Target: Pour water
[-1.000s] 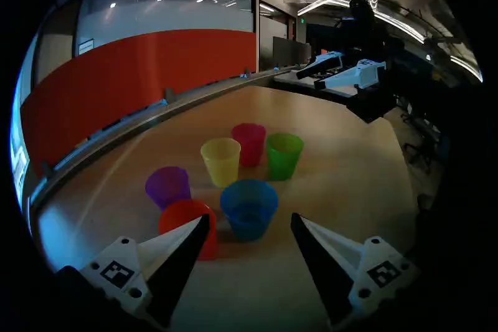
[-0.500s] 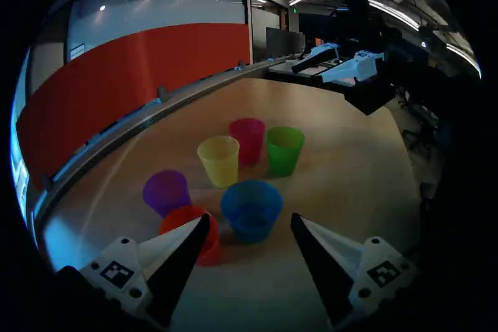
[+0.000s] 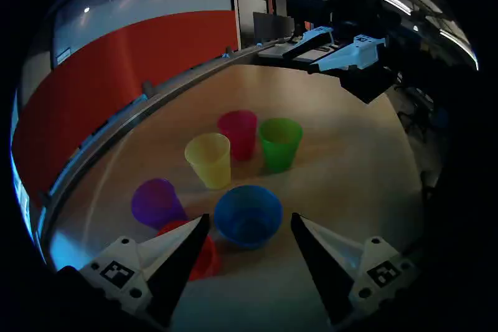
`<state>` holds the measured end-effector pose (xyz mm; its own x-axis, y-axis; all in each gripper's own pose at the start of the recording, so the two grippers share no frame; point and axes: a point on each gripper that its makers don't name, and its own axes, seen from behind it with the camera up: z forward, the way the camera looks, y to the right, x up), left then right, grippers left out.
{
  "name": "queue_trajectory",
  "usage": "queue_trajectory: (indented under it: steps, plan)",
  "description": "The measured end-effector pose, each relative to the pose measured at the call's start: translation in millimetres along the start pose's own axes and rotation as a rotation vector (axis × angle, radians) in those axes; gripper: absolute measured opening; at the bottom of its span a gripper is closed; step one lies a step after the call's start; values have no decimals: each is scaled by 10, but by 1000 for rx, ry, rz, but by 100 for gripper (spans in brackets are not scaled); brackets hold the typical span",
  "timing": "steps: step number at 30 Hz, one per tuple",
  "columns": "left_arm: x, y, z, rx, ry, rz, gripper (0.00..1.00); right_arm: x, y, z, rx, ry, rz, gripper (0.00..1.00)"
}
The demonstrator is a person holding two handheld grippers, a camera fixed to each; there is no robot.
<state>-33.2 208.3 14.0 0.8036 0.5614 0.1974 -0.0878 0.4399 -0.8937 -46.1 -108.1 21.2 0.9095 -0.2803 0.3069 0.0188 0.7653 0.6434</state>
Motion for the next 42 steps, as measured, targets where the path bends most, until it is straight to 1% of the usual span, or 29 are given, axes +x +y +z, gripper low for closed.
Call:
queue_trajectory:
  steps: [11, 24, 33, 39, 41, 42]
  plan:
    - [-60, -42, 171, -6, -42, 6, 97, -26, 48, -19, -5, -1, 4, 100]
    - [-97, -51, 316, 3, -75, 36, 97, -42, 55, -13, -4, -1, 1, 100]
    - [-111, -60, 428, 3, -85, 45, 97, -63, 80, -25, -8, -1, 2, 100]
    - [-117, -52, 473, 0, -85, 48, 97, -71, 104, -24, -10, -2, 4, 100]
    - [-121, -50, 481, -1, -85, 49, 97, -74, 108, -24, -10, -2, 4, 100]
    - [-124, -50, 484, -1, -86, 50, 95, -75, 110, -25, -10, -1, 5, 100]
